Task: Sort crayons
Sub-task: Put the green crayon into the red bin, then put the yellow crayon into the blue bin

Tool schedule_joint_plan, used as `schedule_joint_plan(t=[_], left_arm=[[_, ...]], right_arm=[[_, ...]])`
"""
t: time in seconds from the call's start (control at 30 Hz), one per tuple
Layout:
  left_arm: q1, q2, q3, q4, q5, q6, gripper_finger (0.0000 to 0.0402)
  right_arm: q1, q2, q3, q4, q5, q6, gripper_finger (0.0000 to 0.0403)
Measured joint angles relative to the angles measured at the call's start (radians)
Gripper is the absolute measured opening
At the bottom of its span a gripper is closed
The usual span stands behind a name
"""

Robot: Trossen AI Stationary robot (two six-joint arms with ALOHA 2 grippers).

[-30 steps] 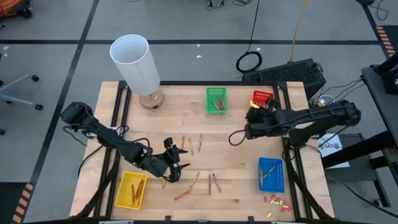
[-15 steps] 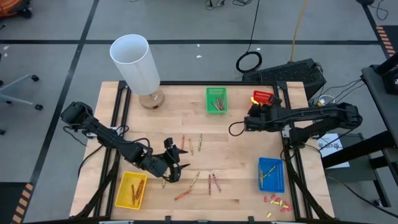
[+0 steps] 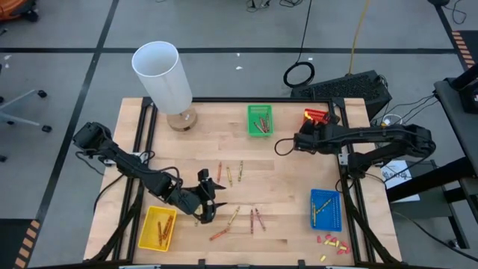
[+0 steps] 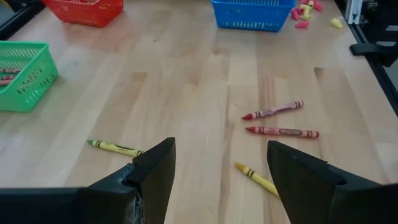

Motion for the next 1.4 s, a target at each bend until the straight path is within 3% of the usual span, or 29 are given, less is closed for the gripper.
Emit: schedule_joint_plan(t=[0.53,0.87,1.0,1.2,1.4], left_arm=[[0.000,0.000,0.000,0.000,0.000,-0.002,0.0251],[0.000,-0.001,0.000,0.000,-0.001,-0.001,0.0251],[0.000,-0.001,0.000,0.000,-0.001,0.001,0.0251],[0.000,-0.001,0.000,0.000,-0.001,0.001,0.0251],[0.000,-0.001,0.000,0.000,-0.001,0.001,0.0251]], right_arm=[[-0.033,0.000,0.000,0.017,-0.058,-0.018,0.0044],[-0.032,0.000,0.000,0.021,-0.061,0.025,0.0121],[-0.019,-0.001,0.011,-0.028,-0.077,0.148,0.0145],[0.104,-0.062,0.078,-0.144,-0.117,0.356,0.0155],[0.337,-0.173,0.094,-0.030,-0.236,0.455,0.0155]])
